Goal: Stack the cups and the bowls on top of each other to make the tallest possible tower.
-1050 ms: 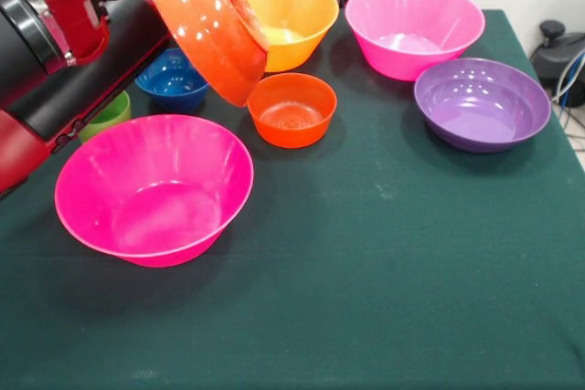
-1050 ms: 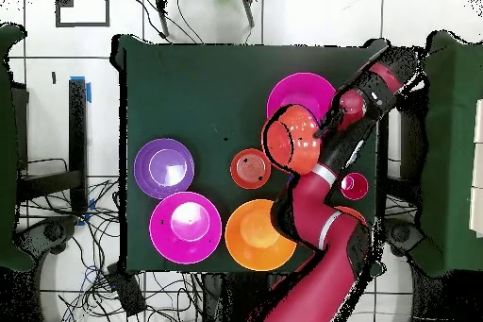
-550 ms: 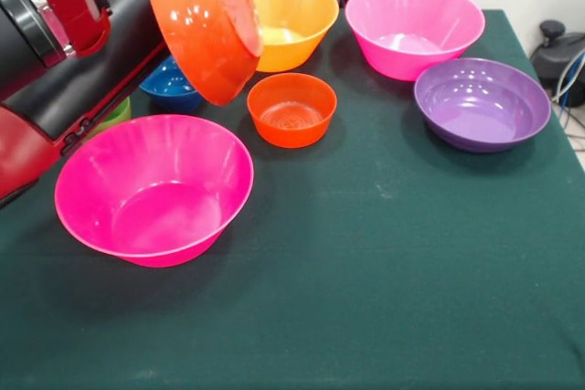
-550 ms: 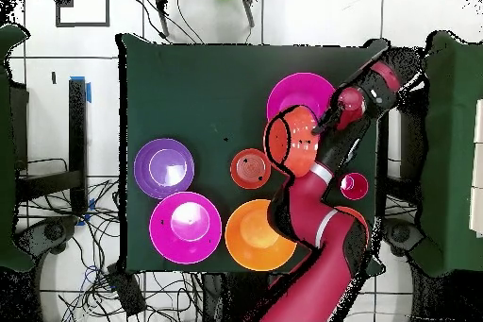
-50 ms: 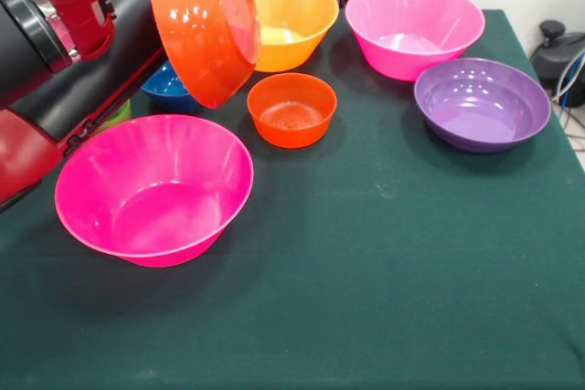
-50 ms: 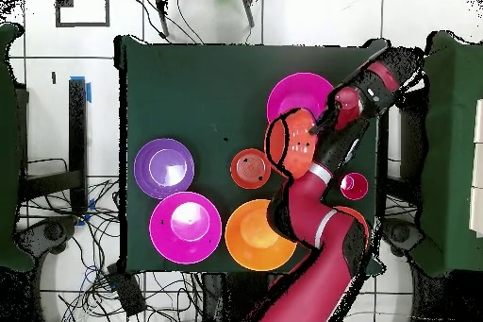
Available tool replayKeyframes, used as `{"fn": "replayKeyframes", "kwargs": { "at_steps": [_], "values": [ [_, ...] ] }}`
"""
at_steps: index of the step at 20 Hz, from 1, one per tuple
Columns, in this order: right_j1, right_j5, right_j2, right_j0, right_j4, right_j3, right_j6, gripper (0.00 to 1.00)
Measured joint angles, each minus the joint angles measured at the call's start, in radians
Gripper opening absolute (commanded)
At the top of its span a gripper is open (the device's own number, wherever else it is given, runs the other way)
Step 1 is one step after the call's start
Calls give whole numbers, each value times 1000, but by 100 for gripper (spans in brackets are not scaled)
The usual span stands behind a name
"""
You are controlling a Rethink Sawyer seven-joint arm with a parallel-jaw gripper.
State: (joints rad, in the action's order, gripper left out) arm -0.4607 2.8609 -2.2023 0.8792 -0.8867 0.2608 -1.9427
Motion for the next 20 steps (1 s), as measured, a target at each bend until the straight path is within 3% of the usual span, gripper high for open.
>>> {"fn": "replayKeyframes", "kwargs": {
  "at_steps": [8, 20],
  "values": [
    [-10, 0, 8, 15, -96, 0, 0, 0],
    [-28, -1, 13, 29, -166, -1, 13, 0]
  ]
}}
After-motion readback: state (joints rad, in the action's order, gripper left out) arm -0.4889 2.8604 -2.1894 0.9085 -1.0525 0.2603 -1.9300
